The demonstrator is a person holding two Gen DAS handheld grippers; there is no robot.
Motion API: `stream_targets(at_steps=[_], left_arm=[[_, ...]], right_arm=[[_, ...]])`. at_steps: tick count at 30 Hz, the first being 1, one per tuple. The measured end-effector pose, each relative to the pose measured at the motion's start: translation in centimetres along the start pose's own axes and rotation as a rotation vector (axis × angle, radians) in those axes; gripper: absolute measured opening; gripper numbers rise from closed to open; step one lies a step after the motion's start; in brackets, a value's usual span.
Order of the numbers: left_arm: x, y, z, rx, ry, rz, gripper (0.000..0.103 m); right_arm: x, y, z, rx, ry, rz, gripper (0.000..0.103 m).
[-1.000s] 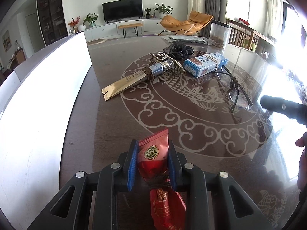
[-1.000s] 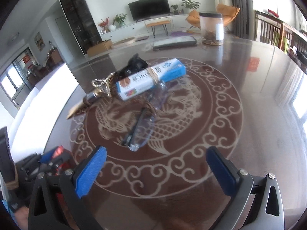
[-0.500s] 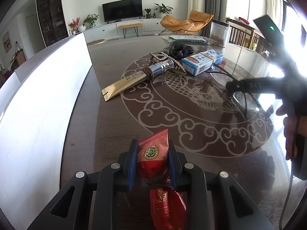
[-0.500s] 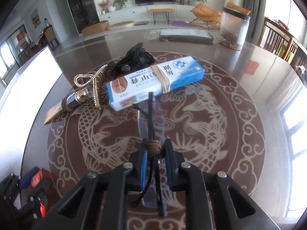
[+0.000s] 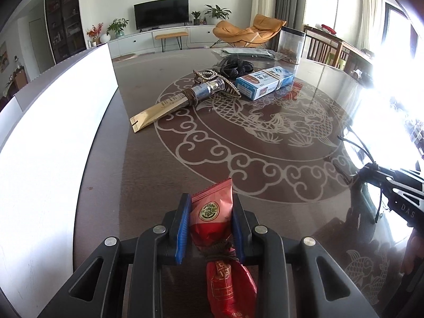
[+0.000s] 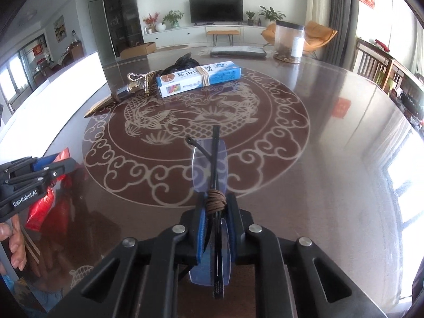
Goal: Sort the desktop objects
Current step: 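Lift the tea packet and glasses with both grippers above the table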
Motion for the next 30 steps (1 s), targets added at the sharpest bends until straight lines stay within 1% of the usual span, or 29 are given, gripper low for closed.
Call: stream_targets(at_steps=[1, 2, 3, 4, 5, 6, 7, 9, 11, 12, 13, 17, 21, 23, 24, 25, 30], left_arm=[[-0.1, 0.0, 0.0, 0.000, 0.005, -0.003, 0.031], [-0.2, -0.1, 0.0, -0.003, 0.006, 0.003, 0.032], [-0.3, -0.2, 0.0, -0.004, 0.012, 0.012, 0.037], [-0.6, -0.3, 0.0, -0.011, 0.026, 0.019, 0.049], [-0.9, -0.4, -0.2, -0.021, 0.040, 0.028, 0.059], [-1.3, -0.6, -0.3, -0.034, 0.052, 0.041, 0.075], [-1.6, -0.7, -0.5, -0.041, 0.057, 0.057, 0.077], [-1.9, -0.8, -0.5, -0.035, 0.046, 0.082, 0.077], [-1.8, -0.8, -0.6, -0.042, 0.053, 0.072, 0.079], [-1.6, -0.8, -0.7, -0.048, 0.061, 0.061, 0.083], [-1.6, -0.8, -0.8, -0.051, 0.064, 0.059, 0.086], [-1.8, -0.8, -1.0, -0.056, 0.062, 0.071, 0.088], [-1.8, -0.8, -1.0, -0.057, 0.060, 0.070, 0.089], [-1.6, -0.7, -1.1, -0.062, 0.053, 0.063, 0.094], [-1.5, -0.7, -1.3, -0.070, 0.047, 0.059, 0.100], [-1.4, -0.7, -1.4, -0.078, 0.042, 0.054, 0.103], [-1.3, -0.7, -1.4, -0.081, 0.039, 0.051, 0.103]], right_arm=[[0.0, 0.2, -0.1, -0.001, 0.010, -0.006, 0.024], [0.0, 0.3, -0.2, -0.002, 0.015, -0.011, 0.037], [-0.2, 0.4, -0.3, -0.003, 0.018, -0.013, 0.045], [-0.2, 0.4, -0.4, -0.006, 0.017, -0.013, 0.058], [-0.3, 0.4, -0.4, -0.008, 0.016, -0.010, 0.060], [-0.3, 0.4, -0.4, -0.007, 0.017, -0.011, 0.060], [-0.3, 0.4, -0.4, -0.008, 0.019, -0.013, 0.060], [-0.3, 0.5, -0.4, -0.006, 0.019, -0.023, 0.060], [-0.2, 0.5, -0.4, -0.005, 0.013, -0.028, 0.061], [-0.2, 0.5, -0.4, -0.005, 0.009, -0.024, 0.062], [-0.4, 0.4, -0.5, -0.007, 0.003, -0.016, 0.063], [-1.1, 0.0, -0.9, -0.019, -0.031, 0.042, 0.073], [-1.4, 0.0, -1.0, -0.021, -0.034, 0.058, 0.074], [-1.3, -0.1, -1.0, -0.023, -0.033, 0.050, 0.076], [-1.3, -0.1, -1.0, -0.024, -0.033, 0.050, 0.076], [-1.3, -0.1, -1.1, -0.025, -0.034, 0.053, 0.077], [-1.3, 0.0, -1.2, -0.029, -0.033, 0.053, 0.080]])
Point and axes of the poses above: each gripper's, at about its wrist camera, not at the fingertips, and z roughly against the way its jaws point, x to its right, y to its top, the point moved 10 cm from there along -z, roughly the way its jaws point, and after that the axes turned 14 degrees about -z, right-handed, at the moved point
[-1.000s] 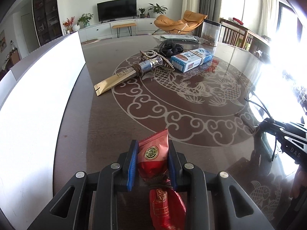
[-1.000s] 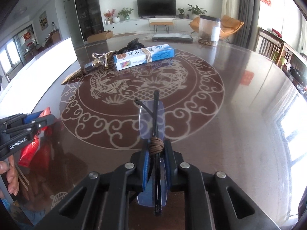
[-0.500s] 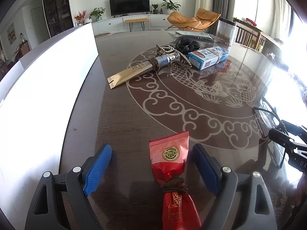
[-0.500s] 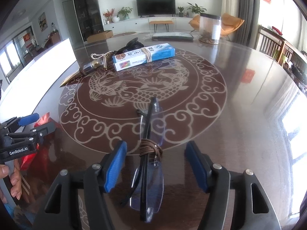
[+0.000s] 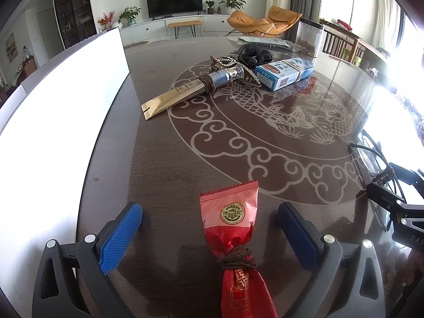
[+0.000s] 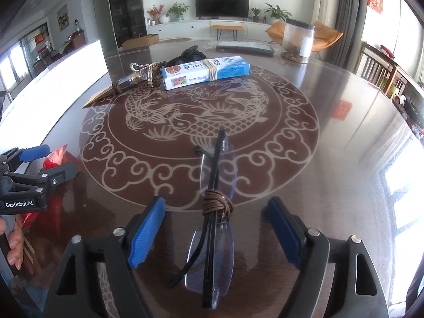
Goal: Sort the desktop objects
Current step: 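Lift the tea packet and glasses with both grippers above the table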
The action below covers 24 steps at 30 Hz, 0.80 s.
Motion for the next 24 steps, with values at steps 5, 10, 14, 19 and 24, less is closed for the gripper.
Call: stream_targets(at_steps=[5, 10, 14, 19, 24], left_arm=[[0.01, 0.00, 0.01, 0.000, 0.000, 0.000, 0.103], [0.01, 0.00, 0.01, 0.000, 0.000, 0.000, 0.103], [0.01, 0.00, 0.01, 0.000, 0.000, 0.000, 0.103], [0.01, -0.01, 0.00, 0.000, -0.001, -0.001, 0.103], [0.02, 0.00, -0.01, 0.000, -0.001, -0.001, 0.103]], right_arm=[[-0.02, -0.02, -0.07, -0.004, 0.002, 0.003, 0.084], [-0.03, -0.06, -0.11, -0.006, 0.002, 0.004, 0.085], [-0.06, -0.07, -0.11, -0.006, 0.002, 0.004, 0.086], [-0.06, -0.06, -0.16, -0.007, 0.000, 0.003, 0.087], [-0.06, -0.08, -0.22, -0.008, 0.001, 0.003, 0.088]])
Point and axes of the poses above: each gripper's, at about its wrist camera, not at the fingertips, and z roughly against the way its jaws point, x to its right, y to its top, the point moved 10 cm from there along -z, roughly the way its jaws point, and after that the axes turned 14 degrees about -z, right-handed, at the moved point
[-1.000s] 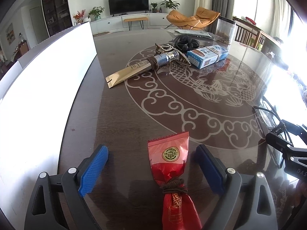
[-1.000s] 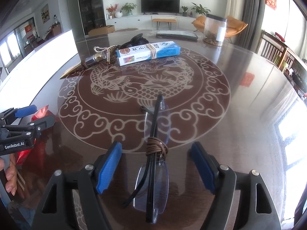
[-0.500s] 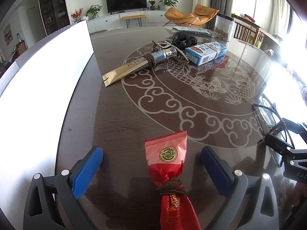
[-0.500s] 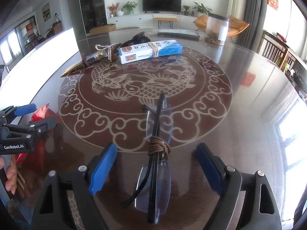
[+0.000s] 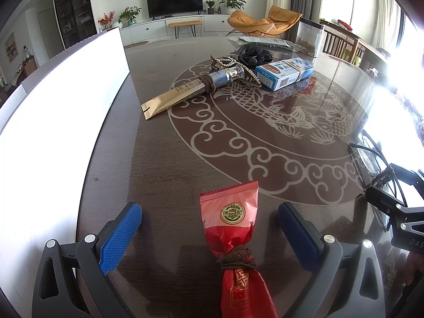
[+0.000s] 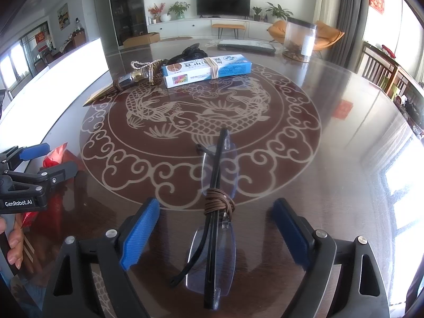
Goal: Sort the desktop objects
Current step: 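Lift the tea packet and glasses with both grippers above the table, then carry the tea packet and glasses over the white bin with both tools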
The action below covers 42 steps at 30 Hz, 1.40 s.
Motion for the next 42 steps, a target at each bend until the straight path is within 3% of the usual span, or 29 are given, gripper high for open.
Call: stream_targets(at_steps=[5, 11, 12, 13, 14, 15, 18, 19, 22, 24, 25, 30, 35, 39, 42], left_arm=[[0.1, 0.0, -0.1, -0.008, -0.009, -0.004, 0.103], [0.5, -1.4, 0.6, -0.071, -0.049, -0.047, 0.103], [0.6, -1.4, 0.8, -0.066, -0.052, -0.052, 0.097], [0.7, -1.3, 1.2, -0.048, -0.050, -0.060, 0.069], [0.9, -1.1, 1.8, -0.033, -0.051, -0.072, 0.053], [1.3, -1.2, 2.2, -0.032, -0.057, -0.091, 0.026], [2.1, -2.0, 3.1, -0.021, -0.039, -0.129, 0.025], [2.1, -2.3, 3.4, -0.015, -0.047, -0.120, 0.025], [2.1, -3.0, 4.0, -0.004, -0.088, -0.080, 0.024], [2.0, -3.2, 4.5, 0.012, -0.114, -0.061, 0.024], [1.9, -3.2, 5.0, 0.026, -0.128, -0.049, 0.024], [0.9, -2.3, 8.8, 0.122, -0.181, -0.002, 0.024], [-0.4, -0.9, 13.3, 0.214, -0.218, 0.048, 0.024], [-3.9, 0.7, 17.4, 0.299, -0.209, 0.120, 0.024], [-8.6, 1.3, 19.8, 0.338, -0.168, 0.192, 0.024]], right_arm=[[0.0, 0.0, 0.0, 0.001, 0.008, -0.005, 0.088], [0.0, 0.1, 0.2, -0.002, 0.041, -0.020, 0.091], [0.0, 0.1, 0.3, 0.000, 0.064, -0.032, 0.091], [0.2, 0.2, 0.5, 0.001, 0.092, -0.051, 0.091], [0.4, 0.3, 0.7, -0.003, 0.113, -0.073, 0.091], [0.6, 0.4, 0.8, -0.013, 0.126, -0.094, 0.091], [0.7, 0.6, 1.0, -0.065, 0.154, -0.116, 0.080], [0.3, 0.5, 1.0, -0.084, 0.161, -0.101, 0.070], [-0.8, 0.0, 0.7, -0.112, 0.105, -0.007, 0.059], [-0.9, 0.0, 0.7, -0.102, 0.066, 0.044, 0.022], [-0.8, 0.0, 0.7, -0.105, 0.061, 0.048, 0.012], [-0.5, 0.5, 2.7, -0.084, 0.068, 0.041, 0.012], [-3.1, 2.5, 6.2, -0.034, 0.121, 0.059, 0.012], [-8.0, 4.7, 8.8, 0.004, 0.199, 0.105, 0.012], [-13.8, 6.6, 11.0, 0.039, 0.304, 0.145, 0.012]])
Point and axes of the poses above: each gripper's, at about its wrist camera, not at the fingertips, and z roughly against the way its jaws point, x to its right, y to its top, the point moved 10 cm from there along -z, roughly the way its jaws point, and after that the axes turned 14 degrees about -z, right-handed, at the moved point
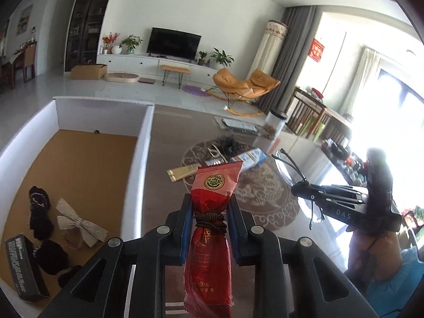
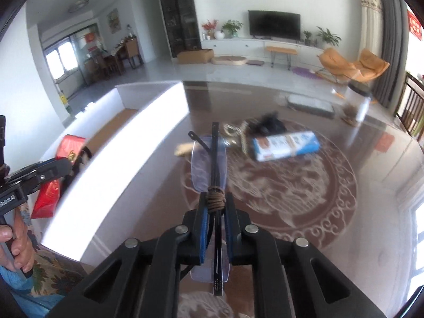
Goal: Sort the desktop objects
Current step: 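Carry the tea packet and glasses over the white bin with both tools, then open both grippers to drop the packet and glasses into the bin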
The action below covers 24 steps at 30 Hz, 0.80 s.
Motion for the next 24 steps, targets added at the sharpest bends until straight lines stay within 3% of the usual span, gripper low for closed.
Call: stream_targets(at_steps=[4, 7, 13, 21, 23, 24], left_arm=[[-7.4, 0.8, 2.9, 0.011, 0.131, 0.072, 0.024], [-13.1, -0.4, 4.1, -0.026, 0.244, 0.120, 0.024], [-20.7, -5.1, 3.2, -0.160, 0.359, 0.204, 0.024], [-24.1, -9.7, 1.3, -0.306, 0.378, 0.308, 0.025], [-24.6, -10.6, 1.2, -0.335, 0.364, 0.353, 0.028], [-24.9, -10.8, 1.2, -0.344, 0.369, 0.370, 0.037]], right_arm=[[-9.3, 3.5, -0.2, 0.038, 0.157, 0.059, 0.012], [-16.1, 5.3, -1.7, 0.037, 0.248, 0.103, 0.012], [-26.4, 5.1, -8.5, -0.048, 0.312, 0.192, 0.012], [-30.3, 0.9, -17.6, -0.222, 0.272, 0.211, 0.013], [-30.5, -0.3, -19.1, -0.263, 0.247, 0.221, 0.020], [-30.4, -0.9, -19.7, -0.281, 0.234, 0.226, 0.027]])
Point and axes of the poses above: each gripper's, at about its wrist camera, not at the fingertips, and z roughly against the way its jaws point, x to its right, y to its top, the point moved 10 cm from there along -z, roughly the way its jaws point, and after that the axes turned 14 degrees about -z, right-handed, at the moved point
